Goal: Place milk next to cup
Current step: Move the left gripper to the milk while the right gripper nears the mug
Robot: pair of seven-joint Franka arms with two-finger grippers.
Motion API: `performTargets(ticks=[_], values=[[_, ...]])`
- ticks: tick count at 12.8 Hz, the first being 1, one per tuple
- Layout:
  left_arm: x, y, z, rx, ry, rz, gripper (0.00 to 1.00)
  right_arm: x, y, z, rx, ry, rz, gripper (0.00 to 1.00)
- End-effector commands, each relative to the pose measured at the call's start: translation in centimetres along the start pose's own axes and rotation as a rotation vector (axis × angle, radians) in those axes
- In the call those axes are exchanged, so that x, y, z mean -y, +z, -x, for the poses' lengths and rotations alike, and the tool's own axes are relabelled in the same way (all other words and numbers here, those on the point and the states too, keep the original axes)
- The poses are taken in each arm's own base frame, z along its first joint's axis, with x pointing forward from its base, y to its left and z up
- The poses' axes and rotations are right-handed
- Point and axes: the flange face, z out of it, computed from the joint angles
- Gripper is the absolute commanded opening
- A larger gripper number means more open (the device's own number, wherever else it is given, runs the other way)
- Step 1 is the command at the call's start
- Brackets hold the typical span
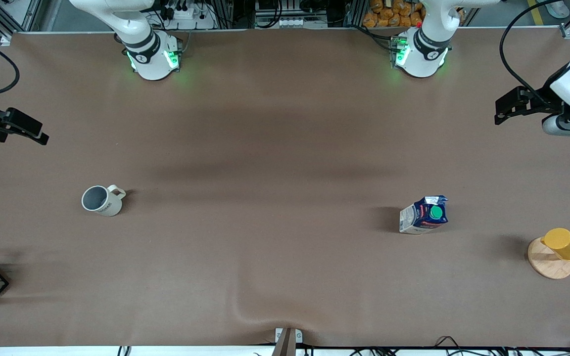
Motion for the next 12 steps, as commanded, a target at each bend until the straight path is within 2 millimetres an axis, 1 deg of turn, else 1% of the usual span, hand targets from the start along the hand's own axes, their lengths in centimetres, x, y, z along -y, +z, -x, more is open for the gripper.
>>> performTargets(ticks=[1, 3, 5, 7, 8, 10, 11, 12], values=[[-0.1, -0.3, 0.0, -0.009, 0.020, 0.007, 1.00, -0.3, -0.5, -0.3, 0.001, 0.019, 0.012, 1.00], [-0.1, -0.4, 0.0, -0.011, 0.022, 0.006, 1.00, -0.5, -0.5, -0.3, -0.001, 0.022, 0.014, 1.00], [0.2, -0.3, 0.0, -0.009, 0.023, 0.003, 1.00, -0.4, -0.9, -0.3, -0.007, 0.020, 0.015, 1.00], [-0.1, 0.3, -0.8, 0.000, 0.029, 0.000, 1.00, -0.4, -0.9, -0.3, -0.009, 0.020, 0.015, 1.00], [-0.5, 1.5, -1.9, 0.020, 0.033, -0.002, 1.00, -0.4, -0.9, -0.3, -0.007, 0.020, 0.013, 1.00], [-1.3, 4.9, -3.9, 0.078, 0.047, -0.004, 1.00, -1.2, -0.3, -0.5, 0.003, 0.033, 0.015, 1.00], [-1.4, 6.1, -4.5, 0.098, 0.034, -0.001, 1.00, -2.2, 0.7, -0.9, 0.024, 0.042, 0.017, 1.00], [-1.5, 6.5, -5.1, 0.083, 0.033, 0.010, 1.00, -3.5, 2.3, -1.4, 0.071, 0.028, 0.019, 1.00]])
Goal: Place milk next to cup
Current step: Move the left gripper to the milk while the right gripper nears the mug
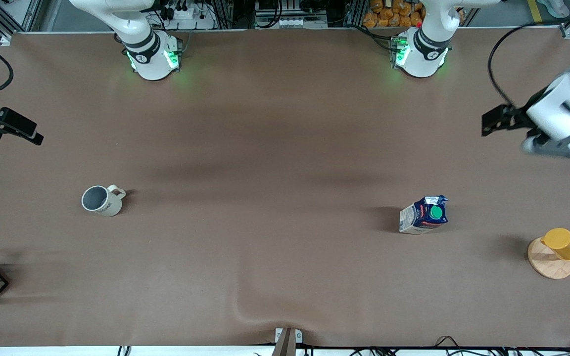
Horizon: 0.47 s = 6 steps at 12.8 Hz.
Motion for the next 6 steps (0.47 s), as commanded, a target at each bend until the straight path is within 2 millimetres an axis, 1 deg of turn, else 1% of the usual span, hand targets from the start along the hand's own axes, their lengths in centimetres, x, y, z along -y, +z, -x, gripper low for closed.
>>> performTargets(ticks=[1, 2, 3, 4, 5, 6], values=[[-0.3, 1.3, -2.3, -0.029, 0.010, 0.007, 1.00, -3.7, 4.0, -2.0, 0.096, -0.039, 0.017, 1.00], [-0.2, 3.0, -3.6, -0.015, 0.010, 0.005, 1.00, -6.2, 7.4, -2.7, 0.152, -0.094, 0.007, 1.00], [-0.3, 4.1, -4.5, -0.020, 0.011, -0.001, 1.00, -8.2, 9.6, -3.8, 0.145, -0.129, 0.003, 1.00], [-1.1, 5.4, -5.5, -0.018, 0.022, -0.001, 1.00, -9.5, 11.8, -4.5, 0.148, -0.139, 0.000, 1.00], [-1.3, 6.0, -6.0, -0.021, 0.023, 0.000, 1.00, -9.9, 13.5, -5.2, 0.159, -0.133, 0.000, 1.00], [-1.4, 7.1, -6.7, -0.017, 0.007, 0.001, 1.00, -10.3, 15.2, -5.8, 0.179, -0.128, 0.002, 1.00]])
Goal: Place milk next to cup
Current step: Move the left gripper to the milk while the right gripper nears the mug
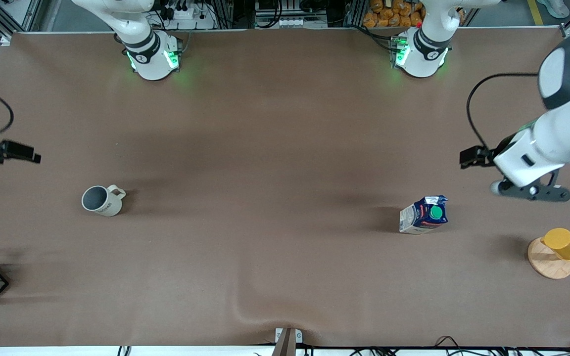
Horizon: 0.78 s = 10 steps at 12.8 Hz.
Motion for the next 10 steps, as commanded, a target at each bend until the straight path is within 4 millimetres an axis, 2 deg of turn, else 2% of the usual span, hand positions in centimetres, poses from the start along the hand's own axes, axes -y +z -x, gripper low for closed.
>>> performTargets(ticks=[1, 2, 4, 7, 8, 10], values=[[-0.7, 2.0, -1.9, -0.001, -0.028, -0.003, 1.00, -0.6, 3.9, -2.4, 0.030, -0.017, 0.010, 1.00], [-0.8, 3.0, -2.4, 0.009, -0.028, -0.002, 1.00, -0.9, 5.7, -3.2, 0.041, -0.014, 0.010, 1.00], [-1.9, 3.5, -2.9, -0.001, -0.013, -0.006, 1.00, -0.9, 9.7, -4.8, 0.065, -0.016, 0.011, 1.00], [-1.8, 4.0, -3.4, -0.014, -0.043, -0.010, 1.00, -1.7, 14.8, -4.9, 0.011, -0.017, 0.024, 1.00], [-1.8, 4.5, -3.7, -0.016, -0.041, -0.009, 1.00, -1.8, 16.1, -4.9, 0.014, -0.014, 0.025, 0.98], [-1.9, 5.8, -4.6, -0.024, -0.037, -0.023, 1.00, -1.8, 18.6, -5.4, 0.011, -0.018, 0.029, 0.87]])
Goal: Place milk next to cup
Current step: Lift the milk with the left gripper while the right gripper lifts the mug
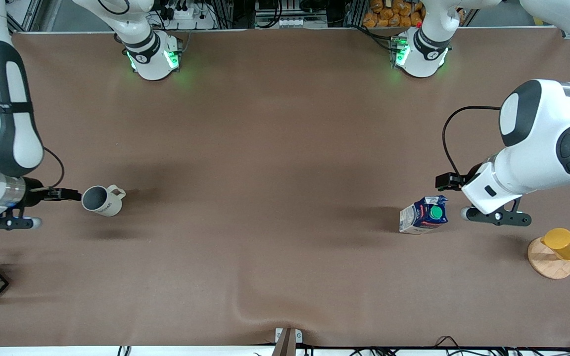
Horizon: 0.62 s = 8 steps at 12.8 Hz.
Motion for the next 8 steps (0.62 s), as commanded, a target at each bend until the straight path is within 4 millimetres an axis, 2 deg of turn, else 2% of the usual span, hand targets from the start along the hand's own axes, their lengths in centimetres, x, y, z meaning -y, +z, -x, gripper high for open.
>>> performTargets(ticks=[1, 3, 5, 6, 7, 8], values=[[-0.3, 1.1, -1.4, -0.023, -0.006, -0.038, 1.00, -0.1, 2.3, -0.3, 0.000, -0.018, 0.013, 0.82], [-0.8, 3.1, -2.4, -0.022, -0.003, -0.039, 1.00, 0.0, 3.2, -0.3, 0.012, -0.016, 0.009, 0.70], [-1.1, 4.5, -3.3, -0.043, -0.025, -0.036, 1.00, 0.2, 5.8, 0.4, -0.017, -0.016, 0.015, 0.57], [-1.5, 5.1, -3.7, -0.051, -0.034, -0.035, 1.00, 0.3, 6.3, 0.4, -0.033, -0.018, 0.020, 0.47], [-2.0, 6.1, -4.1, -0.051, -0.038, -0.033, 1.00, 0.3, 6.3, 0.4, -0.035, -0.020, 0.020, 0.29], [-2.1, 7.1, -4.3, -0.037, -0.039, -0.035, 1.00, 0.3, 6.2, 0.5, -0.030, -0.020, 0.020, 0.05]])
